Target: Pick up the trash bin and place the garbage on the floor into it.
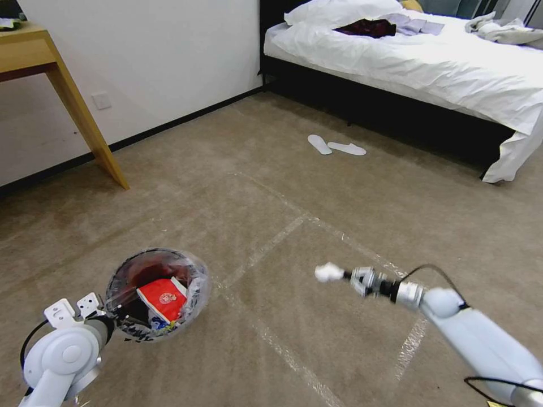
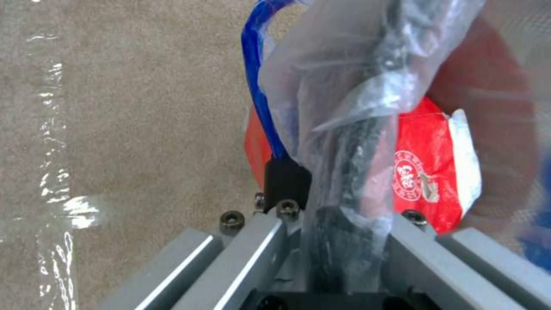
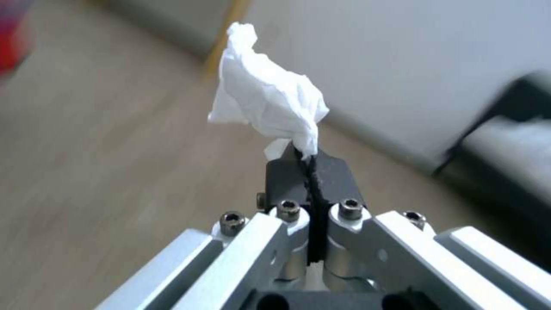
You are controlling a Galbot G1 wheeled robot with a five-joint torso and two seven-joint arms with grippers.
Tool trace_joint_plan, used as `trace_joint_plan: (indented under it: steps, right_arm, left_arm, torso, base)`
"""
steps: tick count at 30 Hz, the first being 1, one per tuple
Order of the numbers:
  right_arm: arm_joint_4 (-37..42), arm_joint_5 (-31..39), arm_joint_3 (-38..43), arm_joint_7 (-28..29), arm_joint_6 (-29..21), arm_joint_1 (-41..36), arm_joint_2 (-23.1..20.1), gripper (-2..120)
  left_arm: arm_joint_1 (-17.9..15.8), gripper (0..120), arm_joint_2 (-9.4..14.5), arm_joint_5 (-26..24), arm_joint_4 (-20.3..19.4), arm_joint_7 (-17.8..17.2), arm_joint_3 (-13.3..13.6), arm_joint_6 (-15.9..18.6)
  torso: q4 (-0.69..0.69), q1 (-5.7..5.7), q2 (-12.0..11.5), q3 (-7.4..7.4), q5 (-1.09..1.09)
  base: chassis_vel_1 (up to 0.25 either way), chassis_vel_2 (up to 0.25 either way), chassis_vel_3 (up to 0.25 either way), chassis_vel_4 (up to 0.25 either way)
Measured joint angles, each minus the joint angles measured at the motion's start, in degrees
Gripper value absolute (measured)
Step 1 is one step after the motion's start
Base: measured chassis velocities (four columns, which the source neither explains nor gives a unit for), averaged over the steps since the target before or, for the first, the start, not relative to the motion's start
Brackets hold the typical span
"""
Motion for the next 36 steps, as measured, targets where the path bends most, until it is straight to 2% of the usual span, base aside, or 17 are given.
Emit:
trace_joint_plan:
  steps: [4, 6, 7, 9, 10, 11, 12, 19, 21, 29, 30, 36]
  right_arm:
    - [3.2, 5.3, 0.9, 1.6, -0.5, 0.9, -0.4, 0]
    - [14.6, 15.7, 0.0, 3.7, -3.2, 3.0, -2.8, 0]
    - [14.6, 15.7, 0.0, 3.7, -3.2, 3.0, -2.8, 0]
    - [22.5, 20.4, -2.3, 6.2, -4.9, 4.6, -4.1, 0]
    - [22.5, 20.4, -2.3, 6.2, -4.9, 4.6, -4.1, 0]
    - [27.2, 22.7, -4.3, 7.1, -6.4, 5.4, -4.6, 0]
    - [29.9, 23.0, -7.3, 7.3, -6.9, 6.3, -4.0, 0]
    - [30.4, 20.9, -15.2, 7.0, -7.3, 9.6, 0.3, 0]
    - [29.4, 20.3, -19.9, 6.1, -7.3, 12.3, 2.1, 0]
    - [26.0, 20.1, -28.3, 2.5, -7.1, 18.8, 6.5, 0]
    - [24.6, 20.2, -31.0, 2.1, -6.9, 20.6, 8.4, 0]
    - [21.1, 20.0, -35.4, 0.9, -6.6, 23.1, 12.6, 0]
  left_arm:
    - [0.0, 0, 0.0, 0.0, 0.1, 0.1, 0.1, 0.0]
    - [-0.8, 0, 0.2, -0.4, 0.5, 0.2, 0.9, -0.1]
    - [-0.8, 0, 0.2, -0.4, 0.5, 0.2, 0.9, -0.1]
    - [-1.6, 0, 0.3, -0.8, 1.1, 1.0, 1.5, -0.3]
    - [-1.6, 0, 0.3, -0.8, 1.1, 1.0, 1.5, -0.3]
    - [-2.3, 0, 0.4, -1.1, 1.9, 1.7, 2.0, -0.7]
    - [-3.0, 0, 0.4, -1.4, 2.3, 2.3, 2.5, -0.7]
    - [-4.4, 0, 0.4, -1.6, 3.1, 2.6, 4.4, -0.7]
    - [-4.6, 0, 0.6, -1.6, 3.4, 2.6, 4.8, -0.7]
    - [-4.6, 0, 0.9, -1.7, 3.6, 2.5, 4.8, -0.8]
    - [-4.6, 0, 0.6, -1.7, 3.6, 2.4, 4.8, -0.8]
    - [-4.2, 0, 0.0, -1.4, 3.1, 2.3, 4.9, -0.8]
  torso:
    - [0.00, 0.00, 0.0, 0.00, 0.00]
    - [0.02, 0.00, 0.0, -0.01, -0.04]
    - [0.02, 0.00, 0.0, -0.01, -0.04]
    - [0.02, 0.00, 0.0, -0.01, -0.03]
    - [0.02, 0.00, 0.0, -0.01, -0.03]
    - [0.01, 0.00, 0.0, -0.01, -0.06]
    - [0.00, 0.00, 0.0, -0.01, 0.00]
    - [0.01, 0.00, 0.0, -0.01, -0.02]
    - [0.01, 0.00, 0.0, 0.00, -0.03]
    - [0.01, 0.00, 0.0, -0.01, -0.03]
    - [0.01, 0.00, 0.0, -0.01, -0.03]
    - [0.02, 0.00, 0.0, -0.01, -0.03]
  base:
    - [0.000, 0.000, 0.000, 0.000]
    - [0.000, 0.000, 0.000, 0.000]
    - [0.000, 0.000, 0.000, 0.000]
    - [0.000, 0.000, 0.000, 0.000]
    - [0.000, 0.000, 0.000, 0.000]
    - [0.000, 0.000, 0.000, 0.000]
    - [0.000, 0.000, 0.000, 0.000]
    - [0.000, 0.000, 0.000, 0.000]
    - [0.000, 0.000, 0.000, 0.000]
    - [0.000, 0.000, 0.000, 0.000]
    - [0.000, 0.000, 0.000, 0.000]
    - [0.000, 0.000, 0.000, 0.000]
